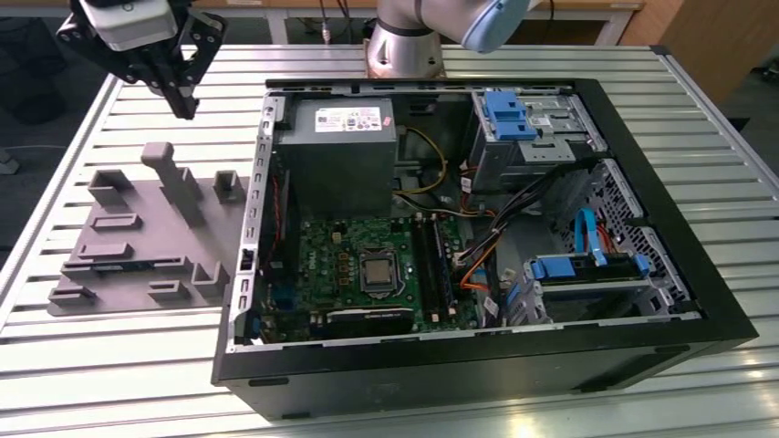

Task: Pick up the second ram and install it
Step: 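Reach for the second ram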

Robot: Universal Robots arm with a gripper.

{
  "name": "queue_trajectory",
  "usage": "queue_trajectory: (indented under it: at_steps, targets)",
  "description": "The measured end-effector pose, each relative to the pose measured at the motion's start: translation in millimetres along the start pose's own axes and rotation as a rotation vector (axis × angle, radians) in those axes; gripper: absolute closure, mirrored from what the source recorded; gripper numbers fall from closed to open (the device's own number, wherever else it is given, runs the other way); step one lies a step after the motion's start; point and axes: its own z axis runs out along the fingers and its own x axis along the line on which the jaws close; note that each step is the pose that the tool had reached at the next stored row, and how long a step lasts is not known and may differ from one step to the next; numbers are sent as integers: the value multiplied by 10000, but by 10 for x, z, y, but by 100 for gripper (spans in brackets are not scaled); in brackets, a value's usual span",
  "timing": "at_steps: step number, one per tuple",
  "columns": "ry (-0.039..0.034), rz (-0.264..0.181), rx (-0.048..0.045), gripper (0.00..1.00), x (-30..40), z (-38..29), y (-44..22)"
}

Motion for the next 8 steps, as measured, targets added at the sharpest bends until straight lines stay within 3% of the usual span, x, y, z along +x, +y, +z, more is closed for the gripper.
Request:
queue_trajectory:
  at_steps: [8]
  targets:
    - [0,1,0,89,67,-1,-7]
